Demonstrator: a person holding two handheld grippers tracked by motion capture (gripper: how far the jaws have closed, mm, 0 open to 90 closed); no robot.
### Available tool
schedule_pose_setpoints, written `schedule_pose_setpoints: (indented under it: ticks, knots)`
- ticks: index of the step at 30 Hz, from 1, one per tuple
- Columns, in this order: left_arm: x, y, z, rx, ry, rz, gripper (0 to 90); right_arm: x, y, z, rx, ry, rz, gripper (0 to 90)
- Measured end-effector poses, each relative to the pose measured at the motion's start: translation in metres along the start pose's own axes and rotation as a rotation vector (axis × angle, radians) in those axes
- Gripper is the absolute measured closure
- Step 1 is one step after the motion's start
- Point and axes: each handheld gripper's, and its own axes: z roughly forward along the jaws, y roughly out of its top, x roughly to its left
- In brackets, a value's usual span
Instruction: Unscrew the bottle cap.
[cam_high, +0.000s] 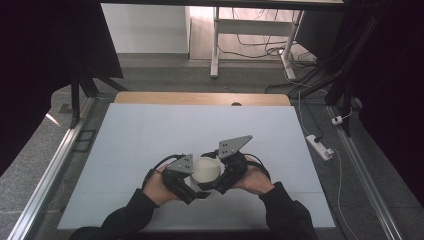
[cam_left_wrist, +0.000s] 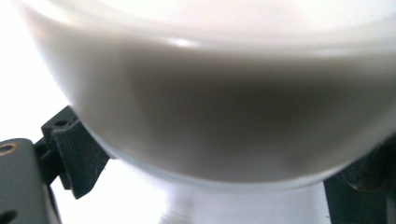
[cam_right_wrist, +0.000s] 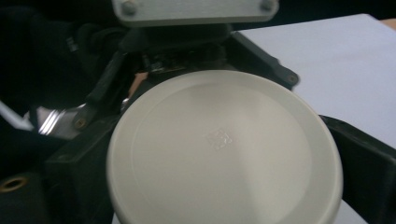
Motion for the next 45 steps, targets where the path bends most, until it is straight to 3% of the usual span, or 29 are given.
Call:
schedule_pose_setpoints:
  ticks: [13, 20, 24, 27, 31, 34, 38, 45]
  knots:
    - [0.004, -0.002, -0.004, -0.004, 0.132, -0.068, 7.3, 0.014, 0.006, 0.001, -0.021, -0.289, 0.161, 0.0]
    - [0.004, -0.001, -0.004, -0.004, 0.163, -0.089, 7.3, 0.024, 0.009, 0.010, -0.033, -0.411, 0.176, 0.0]
    - [0.002, 0.000, -0.003, -0.001, 0.171, -0.090, 7.3, 0.027, 0.010, 0.015, -0.036, -0.453, 0.170, 0.0]
    - [0.001, 0.000, -0.002, -0.002, 0.172, -0.093, 7.3, 0.028, 0.008, 0.018, -0.043, -0.446, 0.173, 6.3]
    - [0.002, 0.000, -0.003, -0.001, 0.155, -0.092, 7.3, 0.029, 0.007, 0.018, -0.049, -0.445, 0.152, 7.2]
    - [0.004, 0.000, -0.004, -0.002, 0.128, -0.084, 7.4, 0.027, 0.007, 0.016, -0.057, -0.416, 0.154, 7.3]
    - [0.005, 0.001, -0.005, 0.004, 0.081, -0.062, 7.3, 0.021, 0.005, 0.010, -0.054, -0.328, 0.142, 7.3]
    - [0.005, 0.000, -0.002, 0.020, -0.010, -0.017, 7.3, 0.010, 0.000, 0.003, -0.035, -0.143, 0.059, 7.4]
